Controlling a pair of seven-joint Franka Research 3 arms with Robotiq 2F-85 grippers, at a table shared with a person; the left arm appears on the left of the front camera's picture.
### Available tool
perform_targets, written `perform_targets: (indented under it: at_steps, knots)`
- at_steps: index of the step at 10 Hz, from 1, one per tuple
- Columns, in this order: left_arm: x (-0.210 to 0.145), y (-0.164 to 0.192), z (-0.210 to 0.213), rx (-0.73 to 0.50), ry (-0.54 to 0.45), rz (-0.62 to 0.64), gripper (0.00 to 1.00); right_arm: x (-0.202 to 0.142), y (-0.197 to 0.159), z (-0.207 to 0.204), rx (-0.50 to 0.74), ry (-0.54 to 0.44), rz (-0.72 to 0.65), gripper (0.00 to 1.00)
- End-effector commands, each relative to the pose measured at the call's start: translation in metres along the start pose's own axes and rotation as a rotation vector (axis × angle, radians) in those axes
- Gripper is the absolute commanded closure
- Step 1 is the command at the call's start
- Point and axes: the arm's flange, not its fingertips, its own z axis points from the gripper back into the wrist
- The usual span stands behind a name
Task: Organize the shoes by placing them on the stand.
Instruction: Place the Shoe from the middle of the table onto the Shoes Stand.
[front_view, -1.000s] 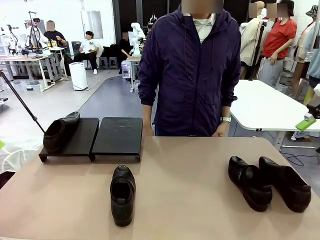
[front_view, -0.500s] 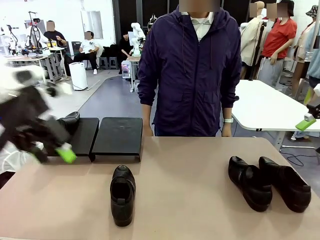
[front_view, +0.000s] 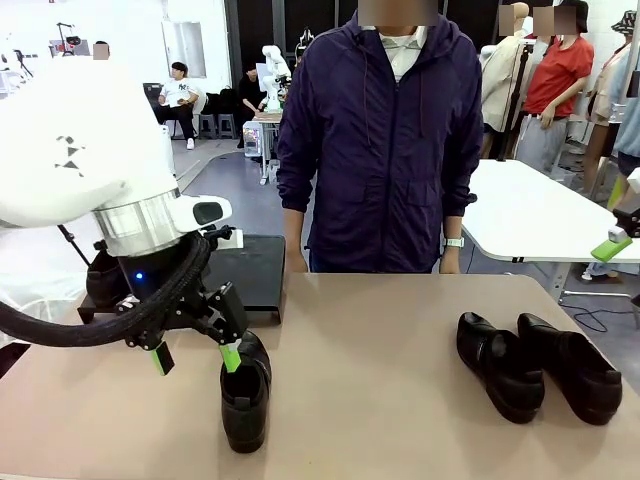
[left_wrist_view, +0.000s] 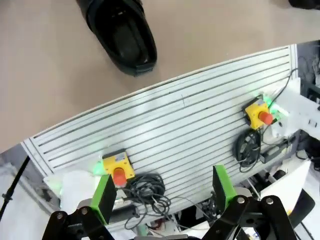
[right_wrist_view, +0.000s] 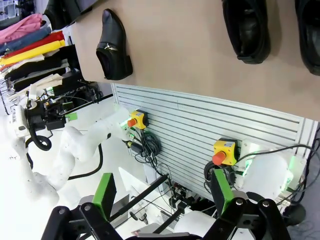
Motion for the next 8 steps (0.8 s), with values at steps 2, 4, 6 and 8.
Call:
perform_targets:
  at_steps: [2, 4, 6, 8]
  knots:
    - [0.000, 0.000, 0.000, 0.000, 0.000, 0.000, 0.00, 0.001, 0.002, 0.002, 0.013, 0.001, 0.014, 0.00]
    - [0.025, 0.007, -0.039, 0.005, -0.086, 0.374, 0.00, 0.001, 0.002, 0.002, 0.013, 0.001, 0.014, 0.00]
    - [0.042, 0.021, -0.066, 0.039, -0.278, 0.496, 0.00, 0.001, 0.002, 0.002, 0.013, 0.001, 0.014, 0.00]
    - [0.054, 0.031, -0.090, 0.107, -0.381, 0.507, 0.00, 0.001, 0.002, 0.002, 0.013, 0.001, 0.014, 0.00]
